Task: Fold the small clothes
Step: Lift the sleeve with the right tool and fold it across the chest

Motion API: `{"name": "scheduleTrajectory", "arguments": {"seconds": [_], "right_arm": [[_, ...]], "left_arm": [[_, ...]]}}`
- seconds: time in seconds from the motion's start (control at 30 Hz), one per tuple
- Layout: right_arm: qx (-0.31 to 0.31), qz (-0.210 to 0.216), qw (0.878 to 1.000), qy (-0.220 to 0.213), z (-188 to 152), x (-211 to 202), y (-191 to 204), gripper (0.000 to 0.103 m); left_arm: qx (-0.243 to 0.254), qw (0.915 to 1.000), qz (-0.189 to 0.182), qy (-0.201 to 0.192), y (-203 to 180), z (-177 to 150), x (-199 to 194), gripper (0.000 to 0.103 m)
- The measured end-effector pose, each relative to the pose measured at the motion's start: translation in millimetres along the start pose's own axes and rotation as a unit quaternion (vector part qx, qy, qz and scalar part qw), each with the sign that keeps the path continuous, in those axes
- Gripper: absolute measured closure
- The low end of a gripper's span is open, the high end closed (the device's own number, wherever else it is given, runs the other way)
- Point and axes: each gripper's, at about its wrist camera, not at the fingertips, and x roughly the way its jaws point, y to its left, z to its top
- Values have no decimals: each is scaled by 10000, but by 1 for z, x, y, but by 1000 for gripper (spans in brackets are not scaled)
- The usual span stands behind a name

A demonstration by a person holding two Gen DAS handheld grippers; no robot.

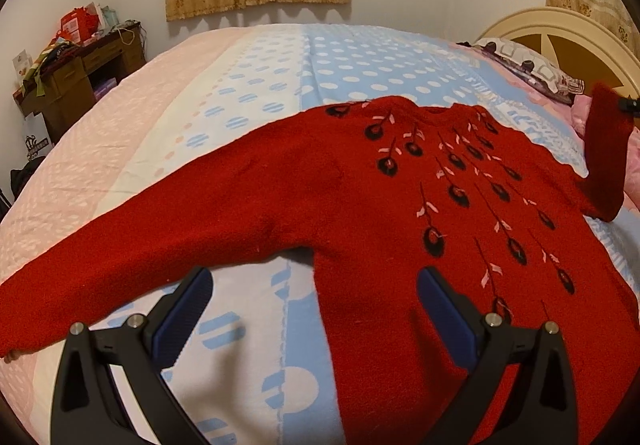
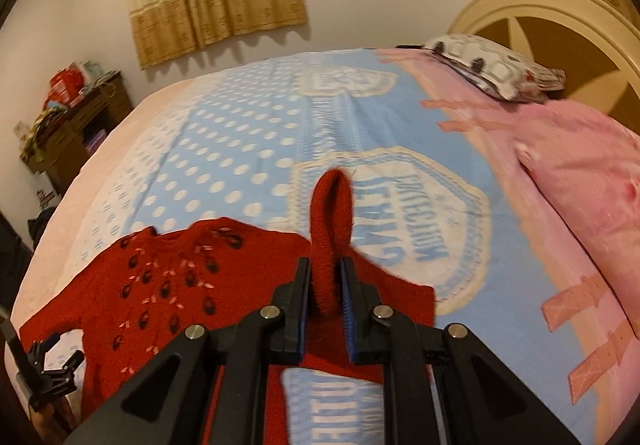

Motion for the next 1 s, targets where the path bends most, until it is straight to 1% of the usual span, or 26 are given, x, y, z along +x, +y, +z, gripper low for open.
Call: {"name": "scheduleTrajectory", "arguments": {"seconds": [0.07, 0.23, 0.3, 0.37, 0.43, 0.47, 0.5, 0.6, 0.73, 0.8, 0.87, 0.93, 0.97, 1.0], "right_arm": [[-109, 94, 9999, -15, 3, 0, 16, 93], [-424, 276, 9987, -46, 8, 2, 60, 93], [-605, 188, 9980, 64, 6, 6, 72, 93], [-852, 121, 9958, 304, 0, 19, 81, 91], [-1310, -30, 9896, 588, -12, 34, 89, 53], [-1483, -50, 9861, 754, -19, 41, 92, 18], [-1485, 23, 9850, 883, -28, 48, 92, 14], [-1468, 70, 9830, 1097, -48, 62, 91, 15], [-1579, -112, 9785, 1320, -69, 84, 98, 15], [-1706, -231, 9753, 1382, -78, 97, 101, 22], [-1796, -430, 9718, 1464, -82, 109, 102, 32], [-1829, -493, 9690, 1585, -87, 120, 99, 38], [-1898, -607, 9668, 1599, -90, 126, 99, 52], [-1934, -704, 9660, 1566, -91, 128, 98, 72]], "left_arm": [[-14, 10000, 1, -29, 2, 0, -1, 0], [-82, 9999, -56, -40, 6, -2, -3, 0], [-82, 9999, -62, -51, 7, -1, -3, 0], [-85, 9999, -73, -50, 7, -2, -4, 0], [-107, 9999, -68, -45, 8, -3, -3, 0], [-127, 9999, -77, -35, 8, -3, -3, 0], [-157, 9998, -94, -22, 9, -4, -4, 0], [-180, 9998, -109, 10, 11, -7, -4, 0], [-112, 9999, -24, 4, 10, -8, -4, 0], [-131, 9999, -29, 11, 10, -8, -4, 0], [-157, 9999, -57, 33, 10, -8, -3, 0], [-173, 9998, -86, 52, 10, -9, -2, 0], [-173, 9998, -95, 63, 10, -9, -1, 0], [-175, 9998, -116, 73, 10, -10, -1, 0]]}}
